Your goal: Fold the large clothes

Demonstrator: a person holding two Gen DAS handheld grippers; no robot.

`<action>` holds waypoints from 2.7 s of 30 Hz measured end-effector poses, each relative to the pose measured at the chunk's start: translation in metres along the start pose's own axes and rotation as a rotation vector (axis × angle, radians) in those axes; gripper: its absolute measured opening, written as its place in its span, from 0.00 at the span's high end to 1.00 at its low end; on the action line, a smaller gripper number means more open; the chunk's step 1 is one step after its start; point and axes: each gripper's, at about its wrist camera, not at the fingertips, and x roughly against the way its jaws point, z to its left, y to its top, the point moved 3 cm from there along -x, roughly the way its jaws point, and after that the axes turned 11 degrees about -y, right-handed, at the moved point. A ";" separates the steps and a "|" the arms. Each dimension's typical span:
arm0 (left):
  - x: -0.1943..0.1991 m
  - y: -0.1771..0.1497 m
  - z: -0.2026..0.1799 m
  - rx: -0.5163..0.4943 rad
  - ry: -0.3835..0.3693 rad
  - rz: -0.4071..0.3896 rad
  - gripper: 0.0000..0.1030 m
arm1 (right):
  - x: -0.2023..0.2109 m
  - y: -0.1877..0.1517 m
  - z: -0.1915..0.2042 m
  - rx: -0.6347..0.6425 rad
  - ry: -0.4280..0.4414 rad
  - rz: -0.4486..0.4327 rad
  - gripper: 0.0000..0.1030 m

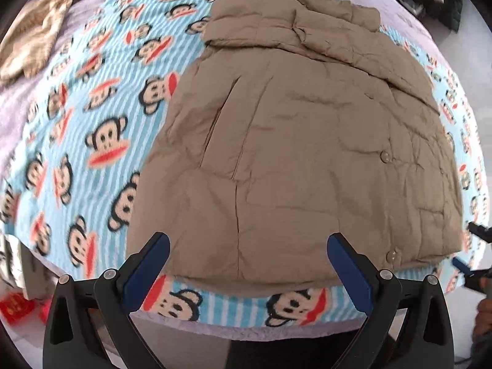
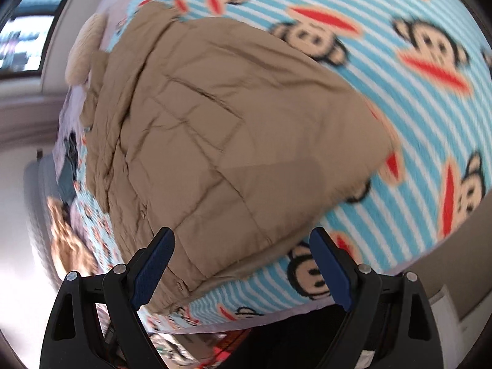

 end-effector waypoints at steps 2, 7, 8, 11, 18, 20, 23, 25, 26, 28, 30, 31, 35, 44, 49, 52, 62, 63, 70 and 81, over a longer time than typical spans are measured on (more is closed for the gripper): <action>0.000 -0.006 0.015 0.049 -0.039 0.000 0.01 | -0.003 -0.002 -0.009 -0.041 0.027 0.011 0.11; -0.003 -0.023 0.050 0.132 -0.078 0.012 0.01 | -0.011 -0.006 -0.026 -0.091 0.040 0.035 0.11; -0.005 -0.026 0.055 0.155 -0.104 0.016 0.01 | -0.012 -0.007 -0.028 -0.100 0.046 0.038 0.11; -0.016 -0.036 0.070 0.240 -0.191 0.036 0.01 | -0.015 -0.007 -0.041 -0.128 0.077 0.044 0.11; -0.046 -0.044 0.082 0.387 -0.349 0.059 0.01 | -0.020 0.001 -0.051 -0.160 0.139 0.031 0.11; -0.051 -0.038 0.073 0.395 -0.387 0.058 0.01 | -0.024 0.004 -0.049 -0.167 0.162 0.024 0.11; -0.057 -0.030 0.061 0.375 -0.415 0.063 0.01 | -0.033 0.009 -0.045 -0.196 0.211 0.030 0.11; -0.061 -0.025 0.056 0.367 -0.420 0.067 0.01 | -0.040 0.012 -0.041 -0.213 0.241 0.038 0.11; -0.063 -0.024 0.054 0.369 -0.420 0.069 0.01 | -0.043 0.013 -0.038 -0.219 0.258 0.044 0.11; -0.064 -0.020 0.053 0.373 -0.411 0.065 0.16 | -0.046 0.015 -0.033 -0.229 0.274 0.050 0.13; -0.063 -0.017 0.053 0.352 -0.366 0.075 0.63 | -0.049 0.016 -0.031 -0.246 0.278 0.062 0.26; -0.063 -0.015 0.052 0.339 -0.373 0.076 0.74 | -0.050 0.017 -0.030 -0.255 0.277 0.074 0.48; -0.040 -0.007 0.050 0.312 -0.404 0.010 0.82 | -0.045 0.017 -0.026 -0.234 0.263 0.062 0.89; 0.023 0.038 0.028 0.200 -0.469 -0.138 0.82 | 0.002 0.027 0.014 -0.058 0.277 -0.041 0.90; 0.050 0.077 0.008 0.147 -0.456 -0.215 0.82 | 0.030 0.046 0.053 0.066 0.277 -0.085 0.90; 0.065 0.103 -0.002 0.146 -0.463 -0.258 0.82 | 0.048 0.064 0.082 0.133 0.283 -0.111 0.90; 0.089 0.210 -0.029 0.129 -0.345 -0.416 0.82 | 0.080 0.152 0.192 0.345 0.297 -0.148 0.90; 0.087 0.220 -0.030 0.145 -0.329 -0.426 0.82 | 0.079 0.163 0.205 0.366 0.299 -0.145 0.90; 0.048 0.281 -0.025 0.195 -0.220 -0.433 0.82 | 0.054 0.213 0.266 0.454 0.253 -0.155 0.90; -0.062 0.371 -0.006 0.075 -0.098 -0.362 0.82 | -0.036 0.289 0.320 0.440 0.107 -0.248 0.90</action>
